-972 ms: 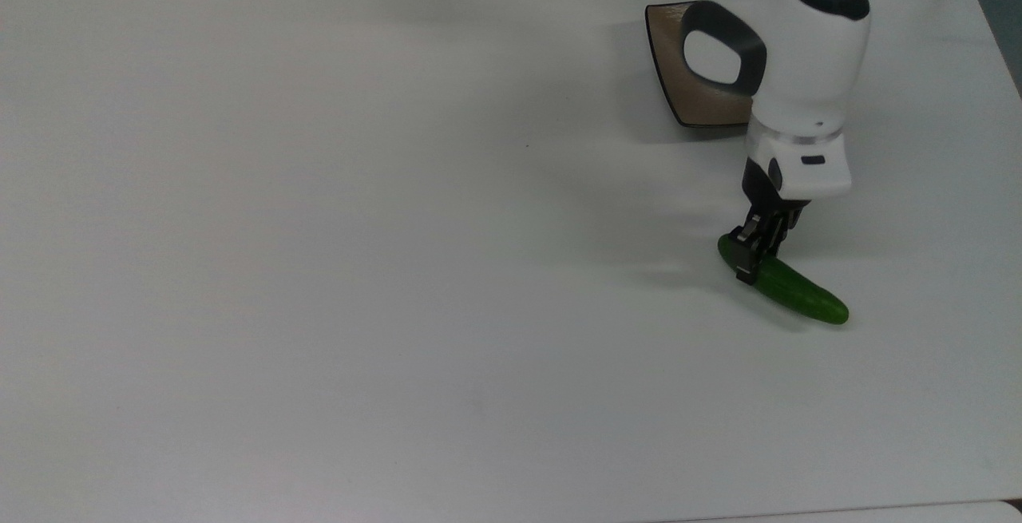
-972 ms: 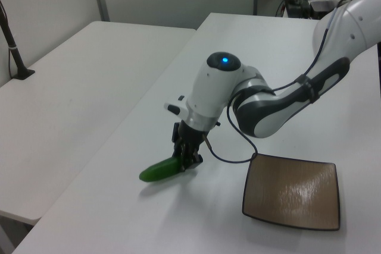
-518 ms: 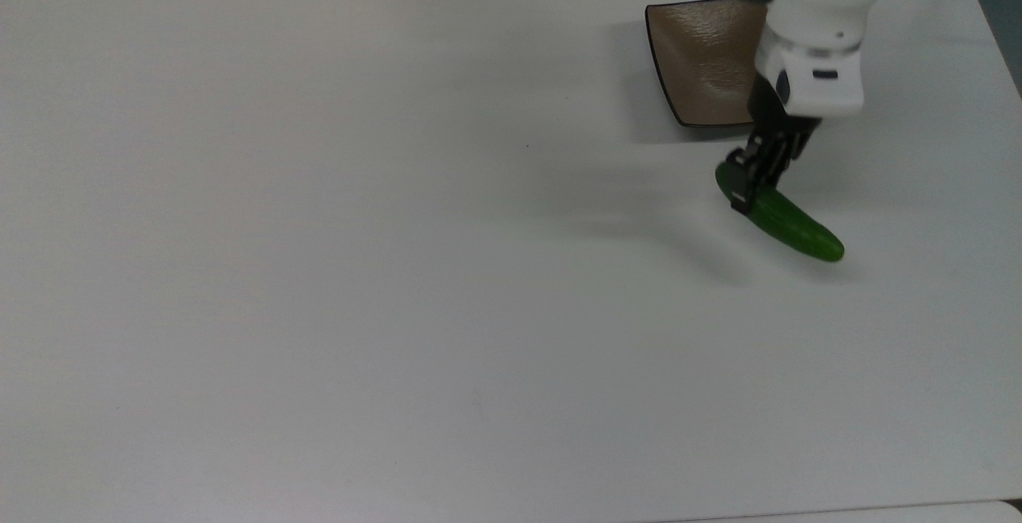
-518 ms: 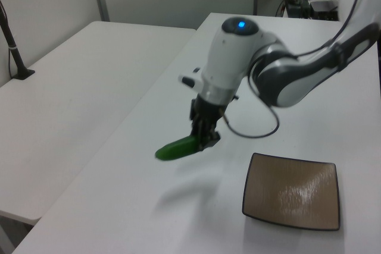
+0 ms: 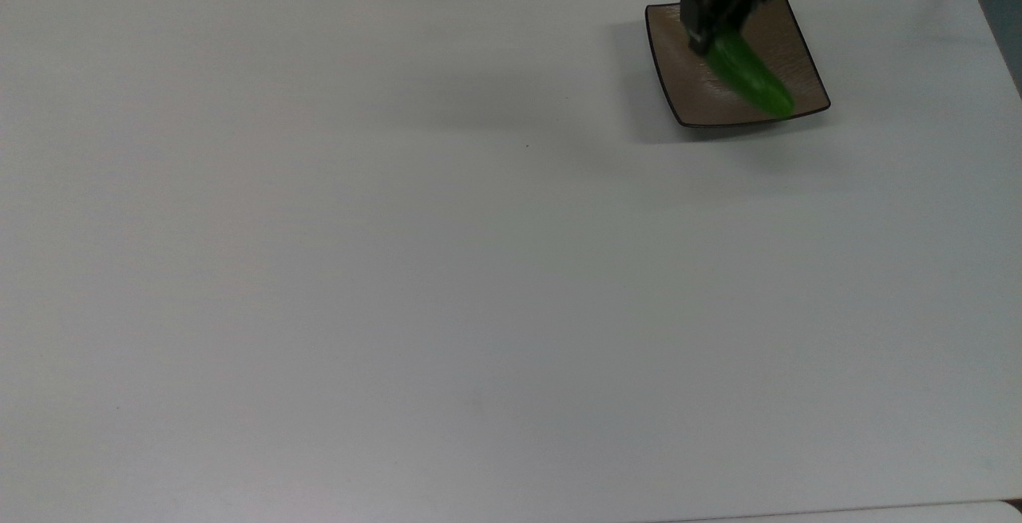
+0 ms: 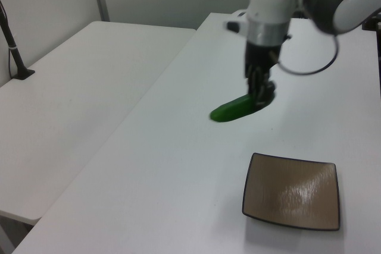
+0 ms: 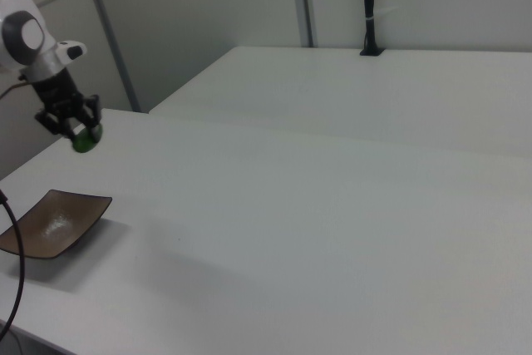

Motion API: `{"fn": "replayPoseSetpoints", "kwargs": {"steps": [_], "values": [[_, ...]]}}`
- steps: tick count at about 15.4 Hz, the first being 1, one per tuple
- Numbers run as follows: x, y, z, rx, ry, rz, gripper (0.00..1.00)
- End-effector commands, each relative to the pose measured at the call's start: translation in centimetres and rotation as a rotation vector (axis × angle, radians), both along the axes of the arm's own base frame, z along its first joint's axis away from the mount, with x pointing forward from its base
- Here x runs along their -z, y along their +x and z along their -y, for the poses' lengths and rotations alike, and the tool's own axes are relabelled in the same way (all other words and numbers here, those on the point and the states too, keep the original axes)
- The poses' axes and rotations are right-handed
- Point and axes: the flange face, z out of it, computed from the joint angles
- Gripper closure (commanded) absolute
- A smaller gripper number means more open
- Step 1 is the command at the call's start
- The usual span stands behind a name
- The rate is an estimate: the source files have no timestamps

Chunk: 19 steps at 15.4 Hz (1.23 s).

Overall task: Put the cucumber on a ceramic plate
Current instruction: 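Carry the held cucumber over the brown square plate, then lower the cucumber onto the plate and open the gripper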

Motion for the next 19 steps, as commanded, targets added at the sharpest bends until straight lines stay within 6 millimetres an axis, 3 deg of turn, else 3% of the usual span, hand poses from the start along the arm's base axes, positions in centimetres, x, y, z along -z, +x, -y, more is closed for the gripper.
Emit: {"fn": "replayPoseSetpoints", "kwargs": {"steps": [1, 4, 8, 14, 16, 17, 18, 19], "values": [[0.2, -5.3, 1.8, 0.103, 0.0, -0.129, 1.0], [1.5, -7.4, 1.7, 0.212, 0.017, -0.189, 1.0], [4.8, -10.1, -1.3, 0.303, 0.011, -0.215, 1.0], [10.5, -11.8, -5.0, 0.4, 0.067, -0.169, 0.97], [11.6, -11.4, -5.1, 0.425, 0.072, -0.171, 0.84], [11.9, -11.1, -5.3, 0.433, 0.084, -0.166, 0.7], [12.4, -10.9, -5.4, 0.436, 0.09, -0.166, 0.44], [12.7, -10.6, -5.4, 0.439, 0.095, -0.164, 0.38]]}}
